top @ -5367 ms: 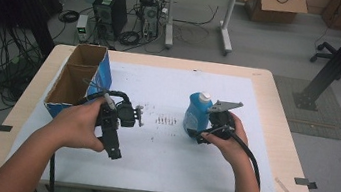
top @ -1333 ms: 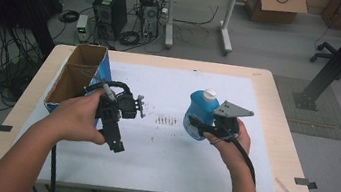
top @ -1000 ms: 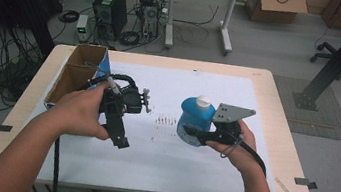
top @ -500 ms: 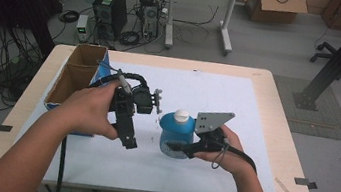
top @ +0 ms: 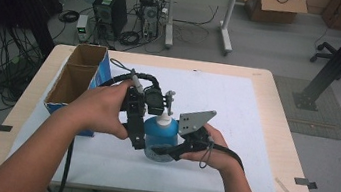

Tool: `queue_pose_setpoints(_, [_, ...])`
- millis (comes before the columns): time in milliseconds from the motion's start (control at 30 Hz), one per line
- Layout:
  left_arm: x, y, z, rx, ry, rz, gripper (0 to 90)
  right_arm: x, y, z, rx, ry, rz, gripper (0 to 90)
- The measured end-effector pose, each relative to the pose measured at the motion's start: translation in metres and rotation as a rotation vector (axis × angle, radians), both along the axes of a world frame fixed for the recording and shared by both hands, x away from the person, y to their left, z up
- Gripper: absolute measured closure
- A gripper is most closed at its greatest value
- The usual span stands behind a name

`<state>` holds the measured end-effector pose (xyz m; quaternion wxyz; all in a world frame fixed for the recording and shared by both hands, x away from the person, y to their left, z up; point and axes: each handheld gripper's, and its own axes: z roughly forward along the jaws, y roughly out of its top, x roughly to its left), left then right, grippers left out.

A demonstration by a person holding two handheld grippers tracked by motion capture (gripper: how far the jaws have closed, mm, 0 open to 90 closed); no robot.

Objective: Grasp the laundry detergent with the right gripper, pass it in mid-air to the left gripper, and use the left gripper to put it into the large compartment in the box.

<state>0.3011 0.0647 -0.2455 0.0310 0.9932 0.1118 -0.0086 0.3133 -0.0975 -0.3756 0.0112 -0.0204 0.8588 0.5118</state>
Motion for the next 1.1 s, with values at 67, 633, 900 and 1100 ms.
queue_pose_setpoints(67, [0.0,-0.002,0.0,0.002,0.001,-0.005,0.2,0.0,0.003,-0.001,0.002,0.007,0.011,45.4])
queue_pose_setpoints(633, [0.002,-0.016,-0.003,0.022,0.006,-0.034,0.2,0.002,0.027,-0.001,0.044,0.011,0.06,45.3])
queue_pose_setpoints(900, [0.0,-0.018,-0.004,0.042,-0.013,-0.036,1.3,0.001,0.032,0.001,0.061,0.015,0.06,45.3])
queue_pose_setpoints(1100, [-0.001,-0.017,-0.003,0.055,-0.035,-0.04,6.6,0.001,0.032,0.001,0.066,0.013,0.064,45.2])
